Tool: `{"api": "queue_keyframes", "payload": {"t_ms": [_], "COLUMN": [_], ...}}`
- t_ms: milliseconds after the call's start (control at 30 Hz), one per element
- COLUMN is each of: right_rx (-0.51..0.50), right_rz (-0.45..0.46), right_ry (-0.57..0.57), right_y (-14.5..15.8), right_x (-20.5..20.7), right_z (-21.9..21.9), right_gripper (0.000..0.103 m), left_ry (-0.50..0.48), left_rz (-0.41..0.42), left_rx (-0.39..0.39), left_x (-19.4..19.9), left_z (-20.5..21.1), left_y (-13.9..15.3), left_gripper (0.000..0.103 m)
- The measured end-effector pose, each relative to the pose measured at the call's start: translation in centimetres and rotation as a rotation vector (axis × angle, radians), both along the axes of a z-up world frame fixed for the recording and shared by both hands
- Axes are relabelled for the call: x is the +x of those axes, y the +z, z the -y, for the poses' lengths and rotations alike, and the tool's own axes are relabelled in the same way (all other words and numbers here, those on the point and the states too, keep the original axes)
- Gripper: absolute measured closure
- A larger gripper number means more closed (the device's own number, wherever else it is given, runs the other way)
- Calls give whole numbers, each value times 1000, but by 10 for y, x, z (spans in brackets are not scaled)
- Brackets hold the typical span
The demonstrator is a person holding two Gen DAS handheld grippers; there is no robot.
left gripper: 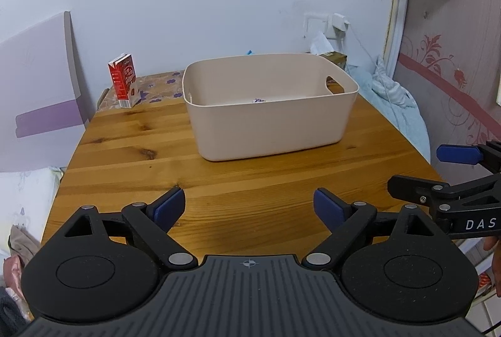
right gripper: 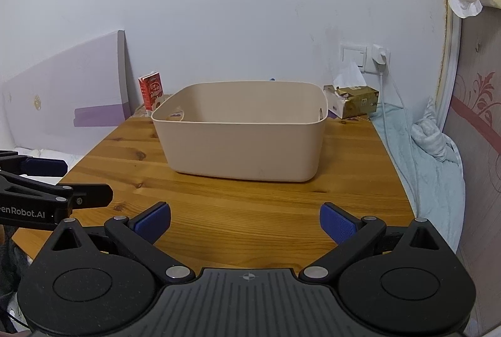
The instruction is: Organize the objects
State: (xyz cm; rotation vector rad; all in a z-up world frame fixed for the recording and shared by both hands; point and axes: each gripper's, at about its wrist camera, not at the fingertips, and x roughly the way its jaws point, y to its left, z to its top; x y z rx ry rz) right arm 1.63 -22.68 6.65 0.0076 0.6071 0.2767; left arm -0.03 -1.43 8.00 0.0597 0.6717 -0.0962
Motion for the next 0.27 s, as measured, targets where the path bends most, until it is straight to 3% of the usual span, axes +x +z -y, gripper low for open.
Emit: {"api": "queue_keyframes", "payload": {"t_ms": [267], "right_rx": [4], "right_rz": [-35], "right_ry": [-27], "right_y": [-10], "right_x": [16], "right_z": [2], "right_gripper": [0], "left_ry": [38], "left_rz": [-4], "left_rx": [-91], "left_x": [17], "left_z": [-17], "left_y": [-9], "left_gripper": [11]}}
